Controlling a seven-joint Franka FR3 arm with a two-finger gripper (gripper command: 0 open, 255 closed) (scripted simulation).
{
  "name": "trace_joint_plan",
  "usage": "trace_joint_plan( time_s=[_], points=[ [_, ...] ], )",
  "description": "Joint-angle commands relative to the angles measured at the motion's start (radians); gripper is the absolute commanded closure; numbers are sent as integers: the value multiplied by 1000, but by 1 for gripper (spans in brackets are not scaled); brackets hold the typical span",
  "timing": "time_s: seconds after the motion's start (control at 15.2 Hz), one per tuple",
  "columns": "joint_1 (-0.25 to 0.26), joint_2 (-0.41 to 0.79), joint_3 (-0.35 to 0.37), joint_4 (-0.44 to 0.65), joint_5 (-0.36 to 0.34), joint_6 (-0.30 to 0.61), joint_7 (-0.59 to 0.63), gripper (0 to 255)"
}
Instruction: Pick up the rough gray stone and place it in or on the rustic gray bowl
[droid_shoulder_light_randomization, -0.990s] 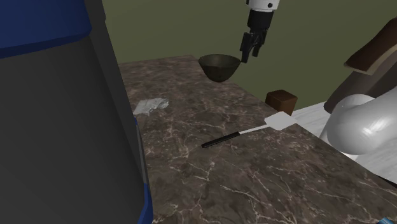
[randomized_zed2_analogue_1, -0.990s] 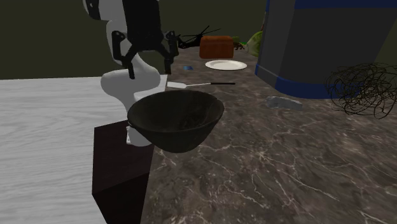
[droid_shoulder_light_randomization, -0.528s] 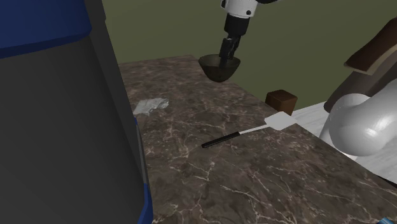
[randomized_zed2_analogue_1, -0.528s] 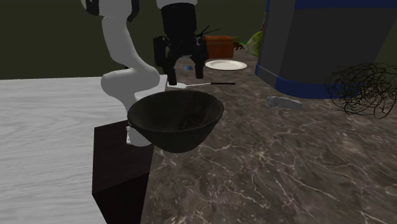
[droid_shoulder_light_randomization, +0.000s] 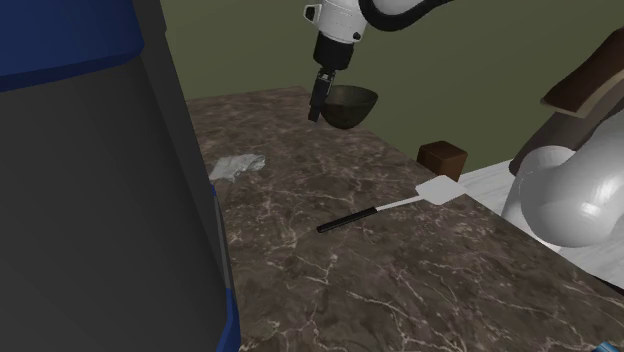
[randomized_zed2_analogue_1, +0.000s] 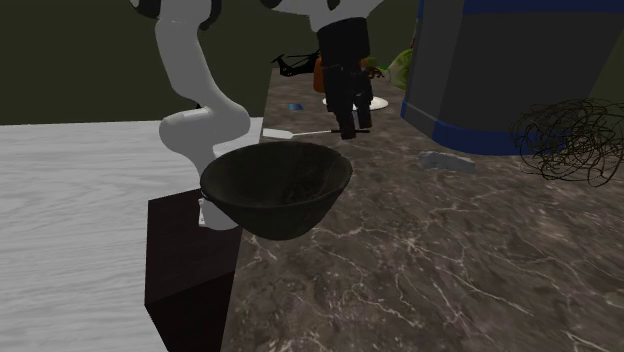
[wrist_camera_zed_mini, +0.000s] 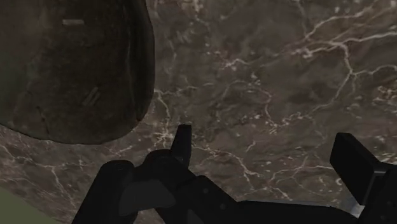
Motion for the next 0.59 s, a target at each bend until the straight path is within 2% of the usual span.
trace_joint_plan(
  time_s=[0.0, 0.53],
  points=[
    [24, 27, 14, 13, 2, 41, -35, 0],
    [117, 135, 92, 53, -4, 208, -147, 0]
  ],
)
